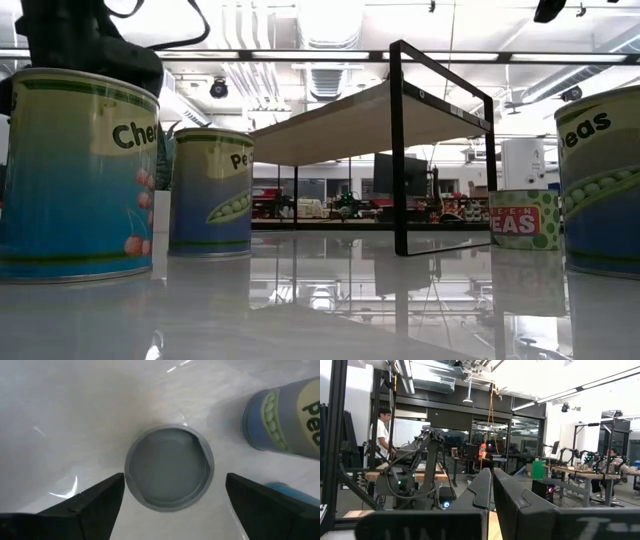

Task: Pick and place cans onto a shelf
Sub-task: Put the small canned peaches on the shelf

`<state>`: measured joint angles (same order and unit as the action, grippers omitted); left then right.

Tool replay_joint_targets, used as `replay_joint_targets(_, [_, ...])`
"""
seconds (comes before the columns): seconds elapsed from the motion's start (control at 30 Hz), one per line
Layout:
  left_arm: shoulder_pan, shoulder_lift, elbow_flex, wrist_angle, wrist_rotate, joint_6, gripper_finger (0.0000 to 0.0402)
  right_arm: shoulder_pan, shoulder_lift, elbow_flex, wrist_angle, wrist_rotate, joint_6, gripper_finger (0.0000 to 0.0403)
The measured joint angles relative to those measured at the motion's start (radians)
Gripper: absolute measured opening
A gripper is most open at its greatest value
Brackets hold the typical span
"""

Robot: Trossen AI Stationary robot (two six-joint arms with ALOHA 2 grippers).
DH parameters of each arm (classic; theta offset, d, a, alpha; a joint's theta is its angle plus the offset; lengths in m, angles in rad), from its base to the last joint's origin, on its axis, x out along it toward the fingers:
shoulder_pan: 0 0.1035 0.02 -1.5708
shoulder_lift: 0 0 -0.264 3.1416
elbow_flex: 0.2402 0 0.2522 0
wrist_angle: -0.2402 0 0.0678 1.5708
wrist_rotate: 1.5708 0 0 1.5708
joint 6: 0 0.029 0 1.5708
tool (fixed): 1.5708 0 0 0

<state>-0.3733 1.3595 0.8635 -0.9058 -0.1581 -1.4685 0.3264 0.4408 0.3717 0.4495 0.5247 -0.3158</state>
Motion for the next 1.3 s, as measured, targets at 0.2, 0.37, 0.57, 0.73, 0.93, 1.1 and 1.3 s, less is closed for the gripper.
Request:
replay_joint_targets(0.2, [0.0,0.027,0.0,-0.001,-0.023,0.016,0.0329,0.0,0.0,0.0,-0.005,0.0,0.017,0.0009])
replay_joint_targets(0.37, [0.0,0.061,-0.001,-0.001,-0.042,0.024,0.0329,0.0,0.0,0.0,-0.008,0.0,0.026,0.0009])
replay_joint_targets(0.57, [0.0,0.095,-0.001,0.0,-0.043,0.035,0.0313,0.0,0.0,0.0,-0.011,0.0,0.027,0.0009])
replay_joint_targets(0.73, [0.0,0.097,-0.001,-0.001,-0.04,0.035,0.0278,0.0,0.0,0.0,-0.015,0.0,0.026,0.0009])
replay_joint_targets(0.93, [0.003,0.08,0.098,-0.121,-0.033,0.095,0.0276,0.0,0.0,0.0,-0.018,0.0,0.025,0.0009])
replay_joint_targets(1.1, [0.039,0.083,0.321,-0.37,-0.078,0.212,0.0278,0.0,0.0,0.001,-0.018,0.0,0.026,0.0009])
replay_joint_targets(1.3, [0.13,0.082,0.534,-0.463,-0.194,0.405,0.0279,0.0,0.0,0.001,-0.019,0.0,0.027,0.0009])
